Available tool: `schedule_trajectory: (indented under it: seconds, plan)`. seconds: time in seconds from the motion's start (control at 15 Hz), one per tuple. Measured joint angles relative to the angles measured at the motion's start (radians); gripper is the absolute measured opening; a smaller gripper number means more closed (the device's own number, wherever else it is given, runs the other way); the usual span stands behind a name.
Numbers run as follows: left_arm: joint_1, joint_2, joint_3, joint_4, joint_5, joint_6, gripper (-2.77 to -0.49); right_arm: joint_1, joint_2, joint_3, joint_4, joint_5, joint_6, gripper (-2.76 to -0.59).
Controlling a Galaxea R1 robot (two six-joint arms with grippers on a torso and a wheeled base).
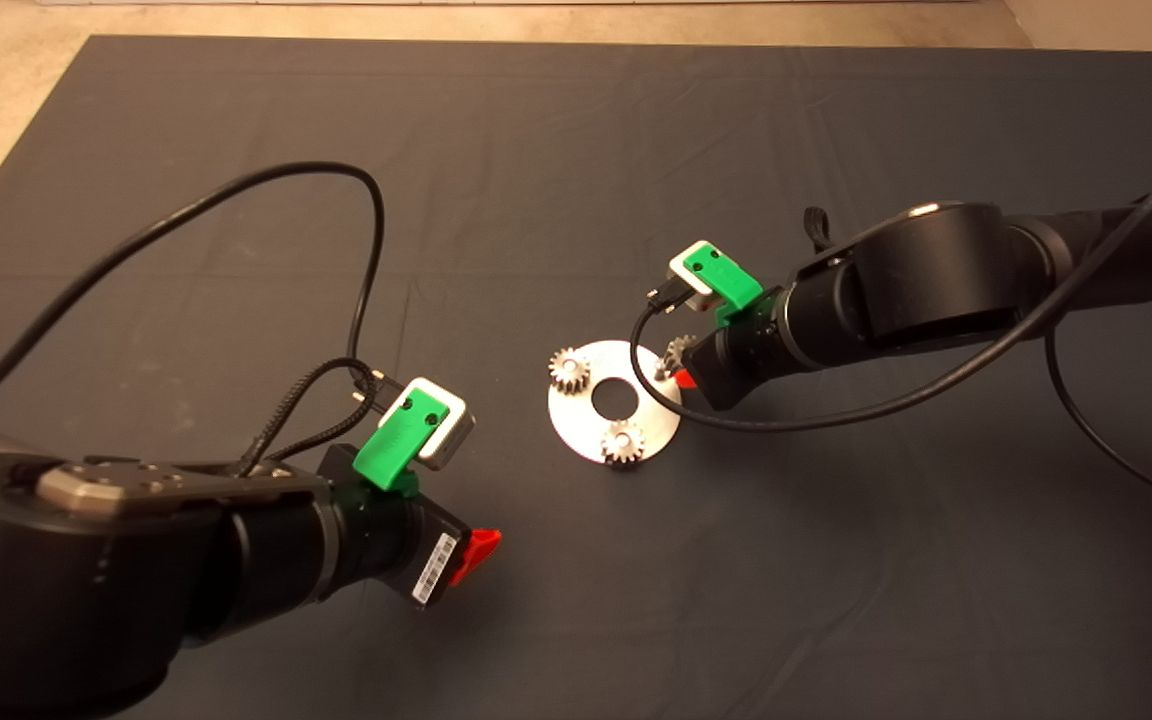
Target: Install three planetary gears onto the carrier pins
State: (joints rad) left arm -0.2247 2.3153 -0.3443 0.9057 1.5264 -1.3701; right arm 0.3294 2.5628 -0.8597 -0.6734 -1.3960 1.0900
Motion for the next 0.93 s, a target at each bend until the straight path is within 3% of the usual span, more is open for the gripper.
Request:
schedule_trajectory:
  seconds: [0.4,0.73,0.93]
  plan:
    - [0.0,0.0,0.0,0.0,-0.001,-0.002,-1.04,-0.006,0.014,-0.077,0.002,0.003,-0.035,-2.48]
    - [0.0,0.0,0.0,0.0,0.0,-0.003,-1.04,-0.02,0.042,-0.091,0.003,0.006,-0.036,-2.47]
    - [0.0,0.0,0.0,0.0,0.0,-0.002,-1.04,-0.022,0.053,-0.096,0.004,0.018,-0.036,-2.48]
